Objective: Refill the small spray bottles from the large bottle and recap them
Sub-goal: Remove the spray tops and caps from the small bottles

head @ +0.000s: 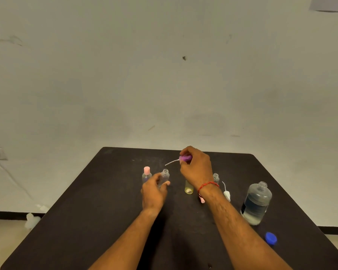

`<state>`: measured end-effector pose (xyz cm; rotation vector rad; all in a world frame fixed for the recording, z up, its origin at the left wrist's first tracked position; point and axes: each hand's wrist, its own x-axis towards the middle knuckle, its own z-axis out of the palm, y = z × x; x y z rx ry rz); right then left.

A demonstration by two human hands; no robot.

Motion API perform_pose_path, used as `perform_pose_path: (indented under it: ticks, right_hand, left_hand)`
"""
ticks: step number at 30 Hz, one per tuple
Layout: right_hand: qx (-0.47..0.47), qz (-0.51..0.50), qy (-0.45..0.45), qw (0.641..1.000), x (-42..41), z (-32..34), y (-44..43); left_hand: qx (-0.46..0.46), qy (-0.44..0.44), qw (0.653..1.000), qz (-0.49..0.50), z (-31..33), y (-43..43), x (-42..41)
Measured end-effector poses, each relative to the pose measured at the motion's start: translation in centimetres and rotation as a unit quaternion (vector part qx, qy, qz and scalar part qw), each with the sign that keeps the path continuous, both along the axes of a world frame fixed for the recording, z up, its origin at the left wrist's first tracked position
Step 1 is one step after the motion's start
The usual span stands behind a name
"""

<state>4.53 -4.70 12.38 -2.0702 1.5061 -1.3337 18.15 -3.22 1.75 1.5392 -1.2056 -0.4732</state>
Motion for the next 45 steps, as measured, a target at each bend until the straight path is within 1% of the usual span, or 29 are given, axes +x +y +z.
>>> perform_pose_path:
  ticks: [4,8,12,14,19,24,26,30,39,45]
  right_hand:
    - [-0.002,-0.030,-0.023,0.999,-0.7,-1.4,0.1]
    - [0.027,-0.060,-0.046,0.997,-1.0,-3.8,0.4]
    - [0.066,-0.089,-0.101,0.989,-0.5,-6.8,0.6]
    - [0.070,-0.105,-0.122,0.984,-0.1,-7.9,0.8]
    - [0.073,-0.131,-0.138,0.979,0.8,-10.3,1.3]
    - [0.091,-0.156,-0.110,0.977,1.2,-12.5,1.6]
    - [0.107,-0.146,-0.103,0.978,1.3,-12.9,1.7]
    - [0.122,-0.135,-0.060,0.981,1.7,-13.5,1.2]
    - [0.142,-0.152,-0.052,0.977,2.6,-13.9,0.0]
    - [0.161,-0.134,-0.034,0.977,2.9,-13.9,-0.1]
  left_hand:
    - [0.021,-0.003,1.000,0.003,-0.8,-0.8,0.0]
    - [0.039,0.004,0.999,0.003,-1.5,-1.5,-0.1]
    - [0.039,0.015,0.999,0.003,-1.9,-1.9,0.0]
    - [0.037,0.019,0.999,0.002,-2.1,-2.1,0.1]
    - [0.038,0.031,0.999,-0.014,-3.3,-2.7,0.1]
    - [0.037,0.021,0.999,-0.022,-4.3,-3.0,0.2]
    - [0.034,0.019,0.999,-0.024,-4.4,-3.2,0.3]
    - [0.035,0.017,0.999,-0.030,-4.6,-3.8,0.5]
    - [0.038,0.018,0.998,-0.042,-4.8,-4.9,0.4]
    - [0.046,0.016,0.998,-0.048,-4.9,-4.9,0.3]
